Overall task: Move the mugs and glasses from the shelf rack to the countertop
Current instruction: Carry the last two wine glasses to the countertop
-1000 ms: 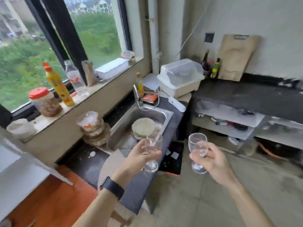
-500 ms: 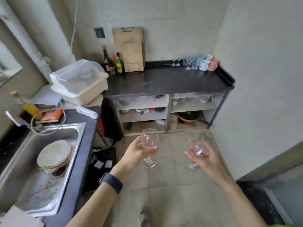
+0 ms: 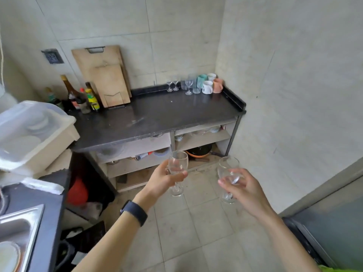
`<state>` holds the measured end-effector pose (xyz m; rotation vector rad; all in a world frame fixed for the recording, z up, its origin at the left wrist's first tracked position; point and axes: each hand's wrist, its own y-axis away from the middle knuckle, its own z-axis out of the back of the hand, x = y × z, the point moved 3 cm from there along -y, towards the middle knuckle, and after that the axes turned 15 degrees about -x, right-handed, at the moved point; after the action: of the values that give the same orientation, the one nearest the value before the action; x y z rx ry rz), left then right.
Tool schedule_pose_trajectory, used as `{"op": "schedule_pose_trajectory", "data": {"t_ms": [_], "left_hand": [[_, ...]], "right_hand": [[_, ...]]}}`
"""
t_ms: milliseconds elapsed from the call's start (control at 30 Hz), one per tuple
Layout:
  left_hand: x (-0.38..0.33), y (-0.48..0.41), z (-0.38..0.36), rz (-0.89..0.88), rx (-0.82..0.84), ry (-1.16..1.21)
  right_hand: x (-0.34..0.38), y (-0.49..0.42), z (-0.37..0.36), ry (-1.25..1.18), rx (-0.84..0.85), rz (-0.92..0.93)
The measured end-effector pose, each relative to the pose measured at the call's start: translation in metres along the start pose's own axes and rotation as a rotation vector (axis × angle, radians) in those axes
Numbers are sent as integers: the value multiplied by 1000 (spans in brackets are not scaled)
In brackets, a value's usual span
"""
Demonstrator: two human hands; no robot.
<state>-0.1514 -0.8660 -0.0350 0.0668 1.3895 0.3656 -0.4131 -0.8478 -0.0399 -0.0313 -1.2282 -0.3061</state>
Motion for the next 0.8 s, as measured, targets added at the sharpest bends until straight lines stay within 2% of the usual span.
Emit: {"op": "schedule_pose_trajectory", "data": {"t_ms": [300, 567, 800], "left_hand": [[-63, -134, -46, -22, 3, -22], [-112, -243, -104, -26, -82, -4], [-124, -324, -119, 30, -144, -12]], "right_hand": [[47, -146, -6, 57, 12, 115], [71, -293, -6, 44, 77, 124], [90, -395, -21, 39, 154, 122]]}}
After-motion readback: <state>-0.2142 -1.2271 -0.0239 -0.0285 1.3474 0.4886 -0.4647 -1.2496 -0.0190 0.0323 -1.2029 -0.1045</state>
